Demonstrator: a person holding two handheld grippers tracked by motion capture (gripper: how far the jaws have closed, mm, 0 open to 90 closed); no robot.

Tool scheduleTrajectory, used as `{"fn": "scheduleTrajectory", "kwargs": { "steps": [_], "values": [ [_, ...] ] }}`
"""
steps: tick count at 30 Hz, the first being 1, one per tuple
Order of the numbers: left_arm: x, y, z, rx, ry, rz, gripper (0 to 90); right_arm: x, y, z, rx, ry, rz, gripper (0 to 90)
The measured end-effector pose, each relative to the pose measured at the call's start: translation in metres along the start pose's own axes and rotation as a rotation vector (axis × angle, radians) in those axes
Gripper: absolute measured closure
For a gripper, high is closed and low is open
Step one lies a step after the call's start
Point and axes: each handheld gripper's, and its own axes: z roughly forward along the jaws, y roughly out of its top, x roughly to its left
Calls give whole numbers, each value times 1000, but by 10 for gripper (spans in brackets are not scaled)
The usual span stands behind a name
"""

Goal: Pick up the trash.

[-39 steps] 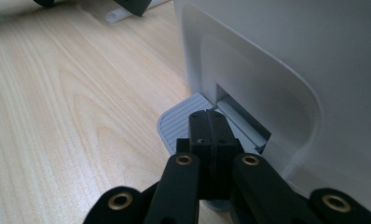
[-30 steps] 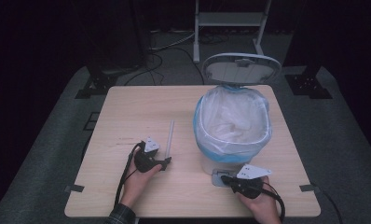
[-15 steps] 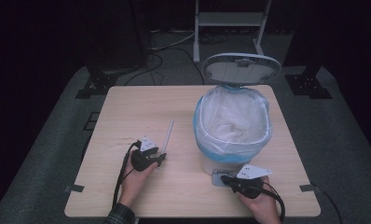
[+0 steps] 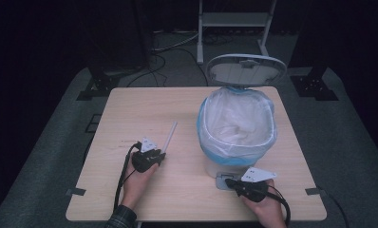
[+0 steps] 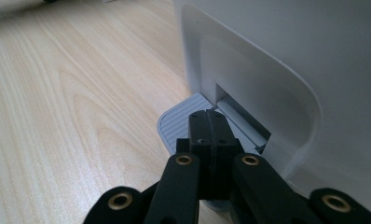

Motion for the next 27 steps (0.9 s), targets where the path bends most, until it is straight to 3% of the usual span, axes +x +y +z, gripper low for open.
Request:
{"fn": "scheduleTrajectory", "kwargs": {
  "steps": [17,27],
  "values": [
    [3,1,1,-1,41,-15,802,0,0,0,-1,1,2,900],
    [6,1,1,1,33,-26,811,0,0,0,-1,0,1,900]
  ]
}}
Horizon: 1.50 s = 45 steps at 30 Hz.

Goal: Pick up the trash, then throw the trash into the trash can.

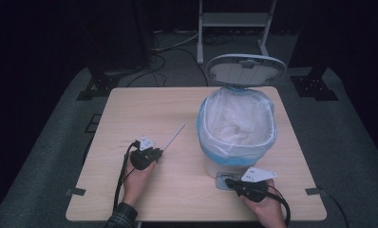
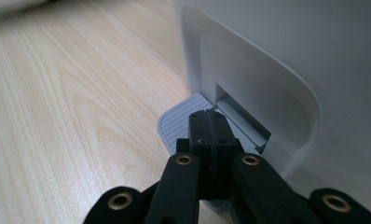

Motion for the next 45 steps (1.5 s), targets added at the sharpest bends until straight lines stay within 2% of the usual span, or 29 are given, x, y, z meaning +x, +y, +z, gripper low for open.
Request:
{"fn": "scheduleTrajectory", "kwargs": {
  "steps": [14,25,29,34,45],
  "values": [
    [4,-2,-3,-6,-37,2,814,0,0,0,0,1,3,900],
    [8,1,-15,-73,-113,19,814,0,0,0,-1,1,1,900],
    [10,2,-19,-97,-144,13,815,0,0,0,0,1,2,900],
    [12,7,-27,-115,-159,35,815,-1,0,0,0,3,2,900],
    [23,11,-44,-187,-226,24,815,-1,0,0,1,3,1,900]
  ]
}}
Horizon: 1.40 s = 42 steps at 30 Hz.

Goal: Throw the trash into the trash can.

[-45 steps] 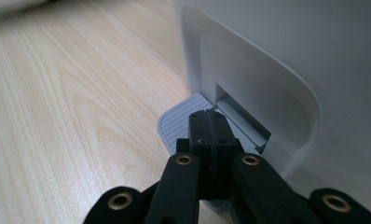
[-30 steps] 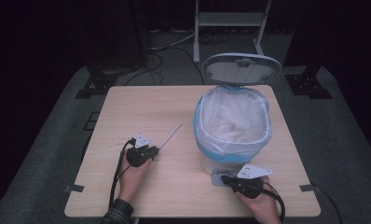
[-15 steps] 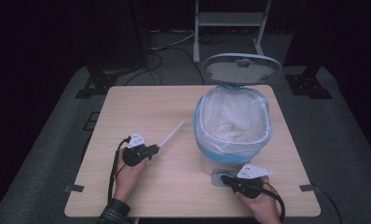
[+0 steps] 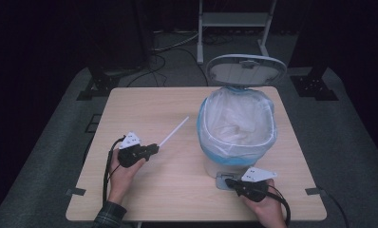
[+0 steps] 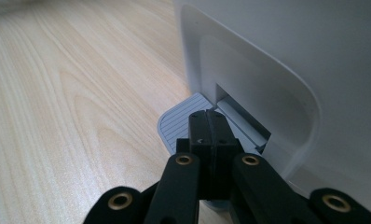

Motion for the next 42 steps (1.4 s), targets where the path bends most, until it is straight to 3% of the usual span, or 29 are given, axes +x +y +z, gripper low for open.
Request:
{"fn": "scheduleTrajectory", "kwargs": {
  "steps": [13,24,42],
  "values": [
    [5,13,-22,-101,-77,-6,815,0,0,0,0,0,2,900],
    [0,36,-38,-134,-128,50,815,0,0,0,0,1,3,900],
    [-7,69,-61,-215,-195,87,815,0,0,0,3,0,7,900]
  ]
}}
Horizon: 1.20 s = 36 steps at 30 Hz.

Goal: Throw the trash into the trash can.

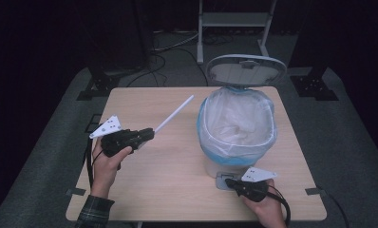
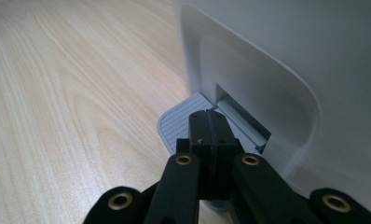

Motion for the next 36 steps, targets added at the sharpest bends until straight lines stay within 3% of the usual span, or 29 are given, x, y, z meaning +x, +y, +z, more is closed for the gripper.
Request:
{"fn": "scheduleTrajectory", "kwargs": {
  "steps": [9,19,36],
  "values": [
    [-3,17,-6,-29,-58,11,814,0,0,0,0,-3,-1,900],
    [-10,40,-7,-42,-111,50,814,0,0,0,0,-1,1,900],
    [-24,74,8,-42,-192,114,814,0,0,0,-1,1,1,900]
  ]
}}
